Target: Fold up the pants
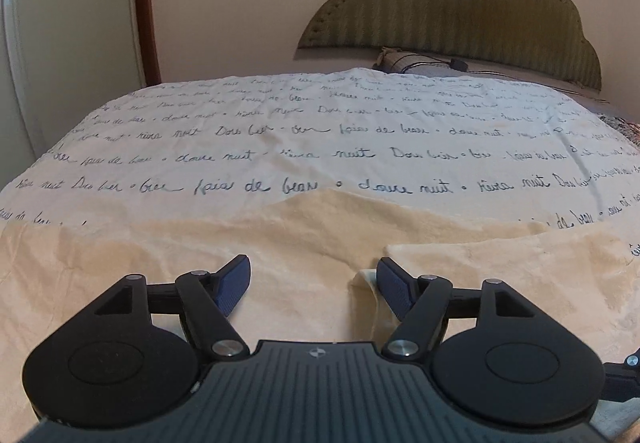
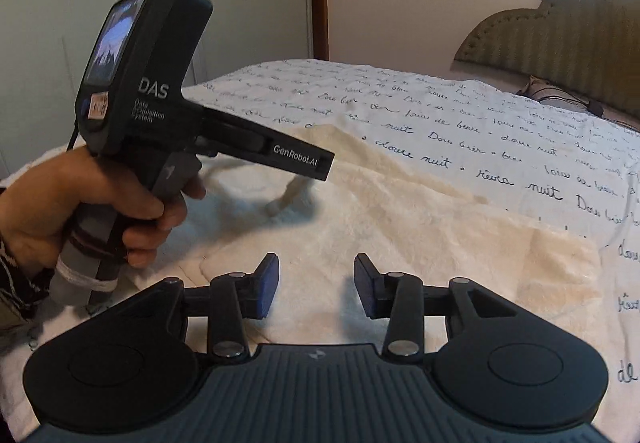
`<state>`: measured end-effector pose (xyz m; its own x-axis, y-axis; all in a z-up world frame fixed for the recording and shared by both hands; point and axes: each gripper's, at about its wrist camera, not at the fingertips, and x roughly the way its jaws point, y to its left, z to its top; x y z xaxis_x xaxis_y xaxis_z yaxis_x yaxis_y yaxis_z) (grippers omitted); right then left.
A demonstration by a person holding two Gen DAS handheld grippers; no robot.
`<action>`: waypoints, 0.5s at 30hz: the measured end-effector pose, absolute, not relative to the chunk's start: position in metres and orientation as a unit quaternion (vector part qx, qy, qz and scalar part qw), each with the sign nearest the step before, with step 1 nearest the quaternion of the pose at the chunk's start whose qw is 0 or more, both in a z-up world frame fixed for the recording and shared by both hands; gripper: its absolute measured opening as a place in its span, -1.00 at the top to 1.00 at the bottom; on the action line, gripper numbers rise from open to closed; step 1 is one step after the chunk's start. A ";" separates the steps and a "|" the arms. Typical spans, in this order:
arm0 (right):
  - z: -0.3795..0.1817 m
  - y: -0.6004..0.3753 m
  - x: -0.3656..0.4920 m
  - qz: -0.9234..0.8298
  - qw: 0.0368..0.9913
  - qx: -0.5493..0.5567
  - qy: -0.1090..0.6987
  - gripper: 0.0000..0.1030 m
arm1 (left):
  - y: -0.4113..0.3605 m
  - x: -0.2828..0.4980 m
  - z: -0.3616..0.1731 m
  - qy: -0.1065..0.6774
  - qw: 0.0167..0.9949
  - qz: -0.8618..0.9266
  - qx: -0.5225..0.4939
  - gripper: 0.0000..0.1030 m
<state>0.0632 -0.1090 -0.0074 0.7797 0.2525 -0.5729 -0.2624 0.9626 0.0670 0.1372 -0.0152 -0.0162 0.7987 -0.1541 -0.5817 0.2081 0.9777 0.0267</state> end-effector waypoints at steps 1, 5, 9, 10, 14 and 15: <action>-0.008 -0.105 0.062 0.139 0.944 -0.008 0.298 0.22 | -0.009 0.135 -0.015 0.303 0.948 -0.093 0.035 -0.42; -0.006 -0.077 0.045 0.155 0.948 -0.093 0.261 0.22 | 0.023 0.130 -0.005 0.325 0.938 -0.113 -0.042 -0.42; -0.010 -0.047 0.026 0.171 0.937 -0.197 0.231 0.24 | 0.050 0.129 -0.001 0.366 0.905 -0.164 -0.144 -0.42; -0.013 -0.041 0.024 0.164 0.932 -0.226 0.229 0.24 | 0.054 0.128 -0.002 0.373 0.896 -0.174 -0.168 -0.42; -0.027 -0.032 0.025 0.132 0.915 -0.297 0.237 0.24 | 0.055 0.122 0.000 0.384 0.879 -0.206 -0.195 -0.43; -0.028 -0.033 0.026 0.127 0.915 -0.300 0.240 0.24 | 0.054 0.120 0.000 0.388 0.875 -0.212 -0.199 -0.43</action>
